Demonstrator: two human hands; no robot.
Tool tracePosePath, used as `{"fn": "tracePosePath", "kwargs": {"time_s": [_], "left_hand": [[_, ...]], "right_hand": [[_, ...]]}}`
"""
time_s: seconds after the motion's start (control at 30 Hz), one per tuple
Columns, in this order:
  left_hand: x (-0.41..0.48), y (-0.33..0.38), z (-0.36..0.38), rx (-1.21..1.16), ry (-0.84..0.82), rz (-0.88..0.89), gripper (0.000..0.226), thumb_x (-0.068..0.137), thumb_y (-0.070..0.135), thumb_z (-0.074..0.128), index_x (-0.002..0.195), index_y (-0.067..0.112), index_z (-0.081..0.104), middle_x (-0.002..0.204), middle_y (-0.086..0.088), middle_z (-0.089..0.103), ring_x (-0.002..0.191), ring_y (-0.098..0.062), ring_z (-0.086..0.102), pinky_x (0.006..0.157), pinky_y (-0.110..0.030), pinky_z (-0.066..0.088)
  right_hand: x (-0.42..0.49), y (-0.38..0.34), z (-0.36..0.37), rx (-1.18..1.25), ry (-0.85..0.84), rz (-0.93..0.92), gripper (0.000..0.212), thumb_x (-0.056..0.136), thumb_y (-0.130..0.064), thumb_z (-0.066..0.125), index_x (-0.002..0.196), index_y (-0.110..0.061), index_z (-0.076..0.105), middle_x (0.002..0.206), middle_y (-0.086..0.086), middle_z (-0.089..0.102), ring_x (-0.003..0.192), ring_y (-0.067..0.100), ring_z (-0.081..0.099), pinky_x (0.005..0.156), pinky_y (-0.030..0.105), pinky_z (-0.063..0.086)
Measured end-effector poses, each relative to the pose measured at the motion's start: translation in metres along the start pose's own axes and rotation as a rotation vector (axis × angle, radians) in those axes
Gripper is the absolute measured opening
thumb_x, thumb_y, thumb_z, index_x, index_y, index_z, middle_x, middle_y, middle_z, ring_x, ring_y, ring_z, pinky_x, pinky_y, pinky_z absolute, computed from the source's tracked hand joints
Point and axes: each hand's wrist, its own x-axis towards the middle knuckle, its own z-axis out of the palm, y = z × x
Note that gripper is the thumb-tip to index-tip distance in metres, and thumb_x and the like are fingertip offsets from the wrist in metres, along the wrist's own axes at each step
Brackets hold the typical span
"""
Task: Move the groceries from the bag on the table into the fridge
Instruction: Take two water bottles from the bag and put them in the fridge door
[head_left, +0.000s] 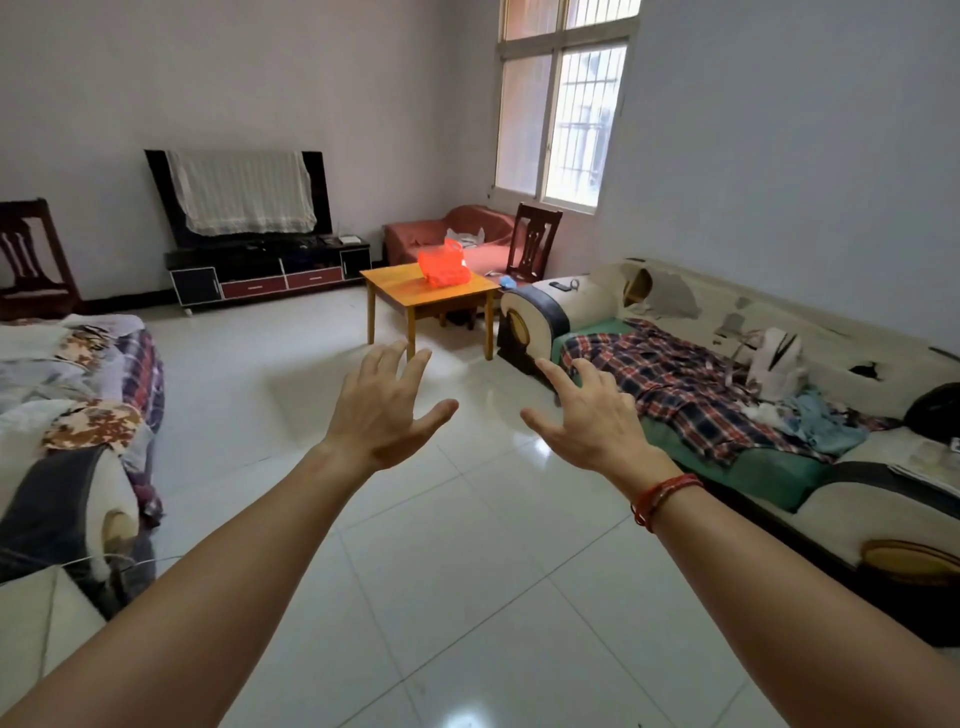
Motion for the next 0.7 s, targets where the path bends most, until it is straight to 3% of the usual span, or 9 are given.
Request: {"fn": "tracePosePath", "kwargs": {"time_s": [0.37,0.7], "left_hand": [[0.13,-0.035,0.092,-0.02,-0.044,0.005,0.085,0.083,0.071,0.027,0.145,0.014,0.04,0.146,-0.012,0.043,0.133,-0.03,0.039,0.103,-0.046,0.041],[0.316,-0.06,0.184,0.046,-0.069,0.006,0.088,0.083,0.072,0.024,0.144,0.011,0.041,0.142,-0.014,0.045,0.132,-0.029,0.041,0.103,-0.042,0.04]], "right_hand": [[0.156,0.049,0.06,-0.002,-0.04,0.031,0.072,0.094,-0.067,0.045,0.156,-0.041,0.019,0.157,0.014,0.029,0.139,0.036,0.034,0.107,0.054,0.036],[0.348,0.12,0.113,0.014,-0.068,-0.015,0.071,0.095,-0.066,0.045,0.156,-0.038,0.021,0.156,0.012,0.03,0.14,0.034,0.033,0.11,0.054,0.033]]}}
